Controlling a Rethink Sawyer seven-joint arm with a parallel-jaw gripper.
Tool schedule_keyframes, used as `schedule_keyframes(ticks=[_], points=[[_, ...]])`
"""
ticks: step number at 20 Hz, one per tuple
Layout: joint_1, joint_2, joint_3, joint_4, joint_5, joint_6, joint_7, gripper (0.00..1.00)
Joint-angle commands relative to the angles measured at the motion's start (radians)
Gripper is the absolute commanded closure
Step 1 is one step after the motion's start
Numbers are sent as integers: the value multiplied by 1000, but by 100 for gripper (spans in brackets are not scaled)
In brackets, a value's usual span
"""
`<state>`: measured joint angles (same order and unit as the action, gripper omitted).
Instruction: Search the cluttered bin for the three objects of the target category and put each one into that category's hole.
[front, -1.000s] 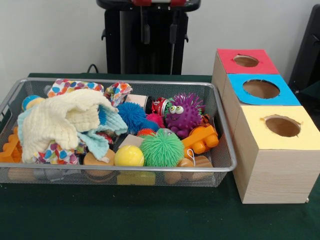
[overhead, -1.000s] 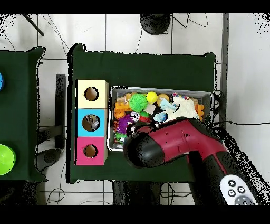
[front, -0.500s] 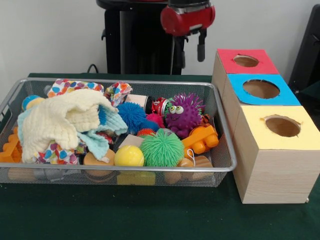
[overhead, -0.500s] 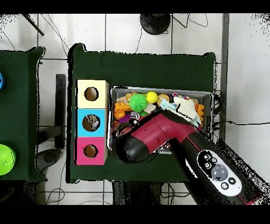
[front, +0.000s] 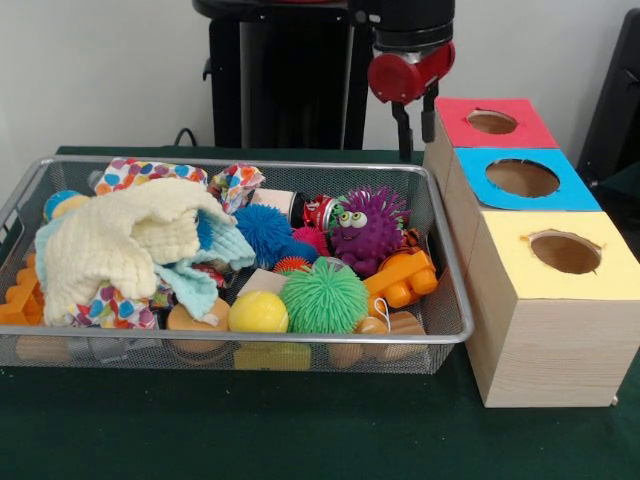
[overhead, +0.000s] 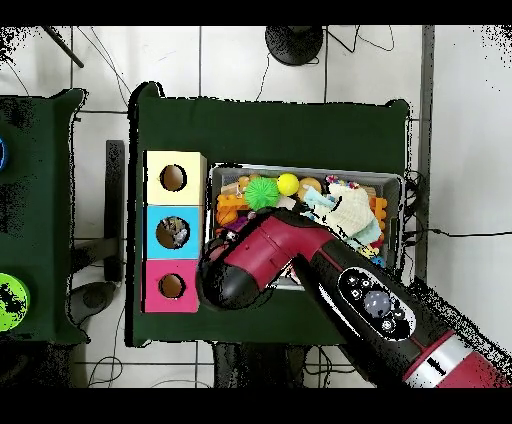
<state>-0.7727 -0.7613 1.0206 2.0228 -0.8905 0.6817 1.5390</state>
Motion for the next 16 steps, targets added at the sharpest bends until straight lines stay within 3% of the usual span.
schedule_keyframes(ticks=[1, 7, 16], points=[[-72, 18, -17, 21, -29, -57, -133, 0], [-141, 12, -63, 9, -2, -54, -78, 0], [-147, 9, -96, -6, -39, -64, -41, 0]])
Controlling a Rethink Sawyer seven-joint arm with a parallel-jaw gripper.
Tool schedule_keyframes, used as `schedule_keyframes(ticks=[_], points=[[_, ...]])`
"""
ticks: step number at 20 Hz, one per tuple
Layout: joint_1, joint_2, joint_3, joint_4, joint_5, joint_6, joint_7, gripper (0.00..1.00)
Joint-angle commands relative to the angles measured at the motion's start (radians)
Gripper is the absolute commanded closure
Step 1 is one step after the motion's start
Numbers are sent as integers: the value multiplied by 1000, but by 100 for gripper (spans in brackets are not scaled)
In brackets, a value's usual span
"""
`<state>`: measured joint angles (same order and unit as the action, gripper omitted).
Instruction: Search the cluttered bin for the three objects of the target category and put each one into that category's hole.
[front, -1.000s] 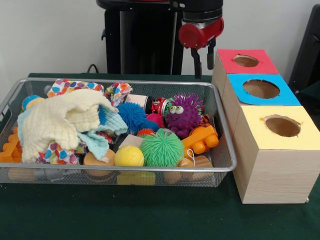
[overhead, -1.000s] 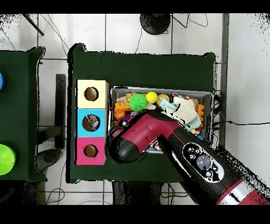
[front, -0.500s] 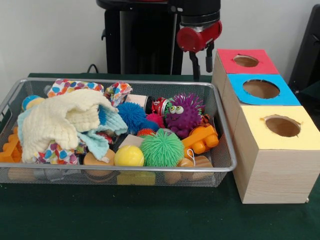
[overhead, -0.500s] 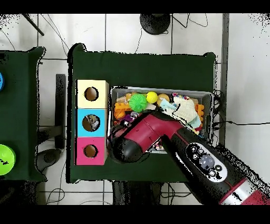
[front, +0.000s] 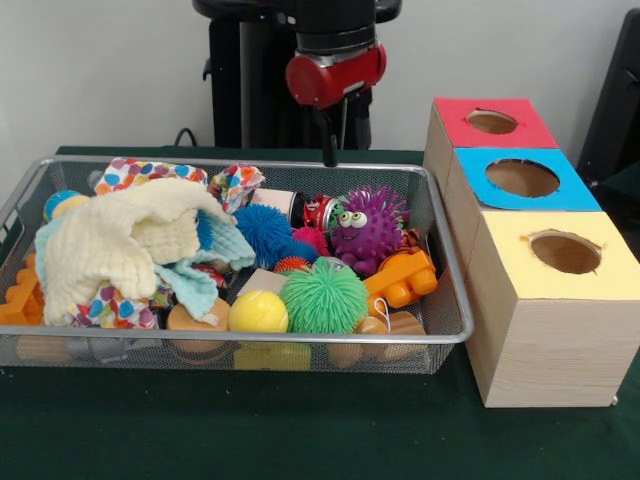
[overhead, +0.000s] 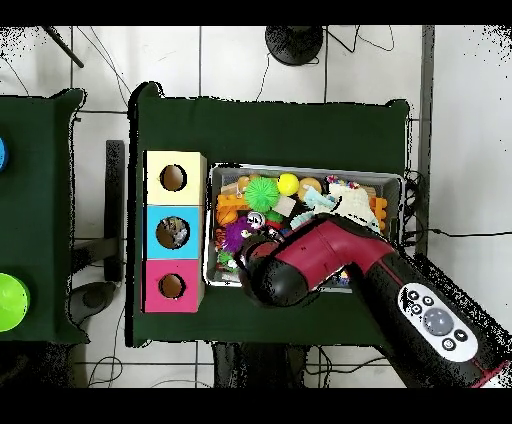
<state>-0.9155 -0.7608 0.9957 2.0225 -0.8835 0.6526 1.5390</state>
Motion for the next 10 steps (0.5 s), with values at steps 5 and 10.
schedule_keyframes(ticks=[5, 10], points=[[18, 0, -88, -20, -89, -57, -43, 0], [62, -4, -118, -43, -124, -81, -18, 0]])
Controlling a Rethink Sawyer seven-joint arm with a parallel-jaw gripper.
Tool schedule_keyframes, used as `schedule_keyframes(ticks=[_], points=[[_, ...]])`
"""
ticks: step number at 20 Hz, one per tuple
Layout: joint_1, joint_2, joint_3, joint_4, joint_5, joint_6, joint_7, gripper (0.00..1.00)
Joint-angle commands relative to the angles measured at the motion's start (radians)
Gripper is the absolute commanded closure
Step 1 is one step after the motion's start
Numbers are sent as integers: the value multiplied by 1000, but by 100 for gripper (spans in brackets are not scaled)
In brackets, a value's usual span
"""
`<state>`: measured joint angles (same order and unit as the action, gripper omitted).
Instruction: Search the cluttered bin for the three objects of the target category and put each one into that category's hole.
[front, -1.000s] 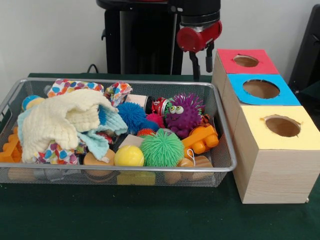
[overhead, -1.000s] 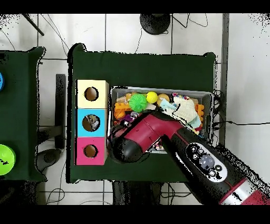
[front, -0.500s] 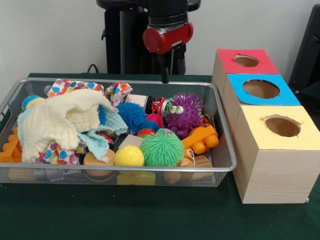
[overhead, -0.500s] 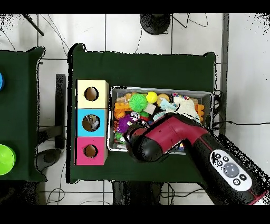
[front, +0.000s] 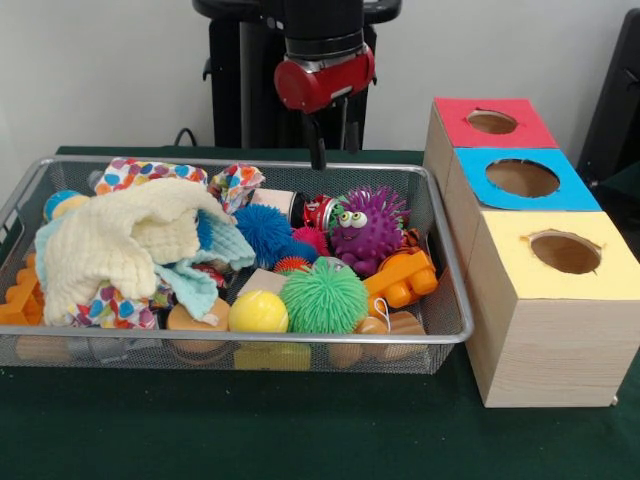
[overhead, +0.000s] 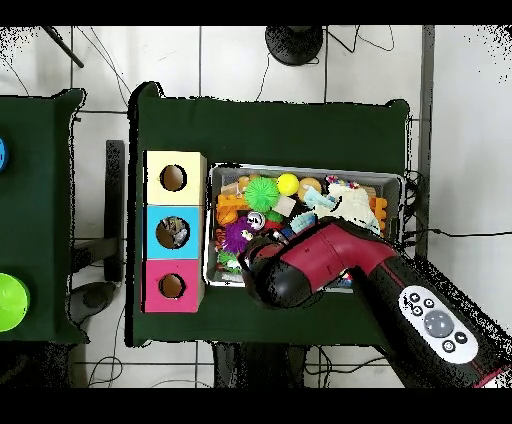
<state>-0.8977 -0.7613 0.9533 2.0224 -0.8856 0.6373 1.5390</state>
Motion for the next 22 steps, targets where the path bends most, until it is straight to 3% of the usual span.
schedule_keyframes(ticks=[1, 6, 12, 18, 22], points=[[54, 4, -84, -54, -122, -67, -11, 0], [45, 0, -131, -43, -81, -78, 59, 0], [9, 12, -154, -57, 3, -41, 51, 0], [-1, 62, -168, -104, 10, -39, 8, 0], [10, 64, -180, -134, -26, -44, -12, 0]])
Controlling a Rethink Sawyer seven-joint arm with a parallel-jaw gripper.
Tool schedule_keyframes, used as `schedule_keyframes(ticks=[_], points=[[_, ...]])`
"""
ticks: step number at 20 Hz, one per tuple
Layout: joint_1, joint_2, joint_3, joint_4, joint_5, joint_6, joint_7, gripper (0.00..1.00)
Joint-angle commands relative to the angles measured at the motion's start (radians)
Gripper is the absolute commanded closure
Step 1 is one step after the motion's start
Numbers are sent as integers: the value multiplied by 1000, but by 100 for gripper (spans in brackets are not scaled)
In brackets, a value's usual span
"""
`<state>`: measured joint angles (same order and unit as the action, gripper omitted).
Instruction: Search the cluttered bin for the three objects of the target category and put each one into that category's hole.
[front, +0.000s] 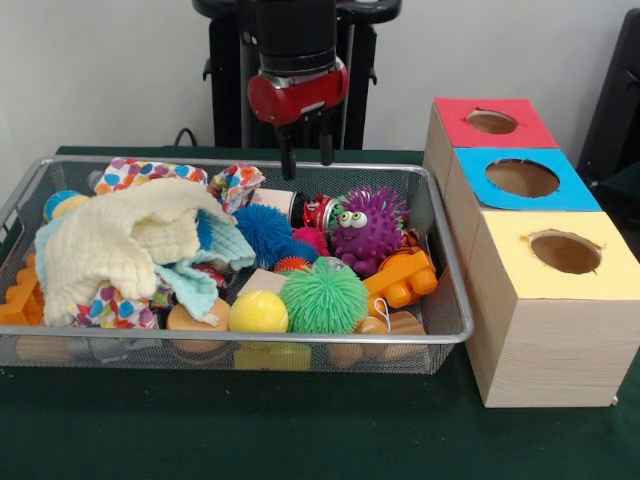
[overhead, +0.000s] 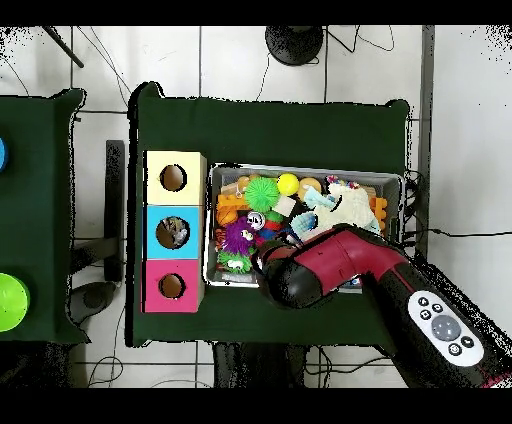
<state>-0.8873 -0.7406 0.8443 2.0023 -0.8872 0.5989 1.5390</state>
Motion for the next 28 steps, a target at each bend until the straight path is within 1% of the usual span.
schedule_keyframes(ticks=[1, 6, 9, 11, 13, 17, 20, 25, 28], points=[[8, 41, -74, -125, -38, -9, -17, 0], [54, 37, -91, -140, -79, -33, -10, 0], [74, 57, -73, -161, -92, -34, -57, 0], [82, 70, -53, -163, -102, -35, -98, 0], [91, 83, -41, -164, -105, -35, -117, 0], [109, 86, -18, -162, -96, -20, -156, 0], [101, 93, 7, -156, -83, -9, -203, 0], [93, 120, 19, -163, -73, -4, -213, 0], [75, 152, 22, -164, -27, 5, -179, 0]])
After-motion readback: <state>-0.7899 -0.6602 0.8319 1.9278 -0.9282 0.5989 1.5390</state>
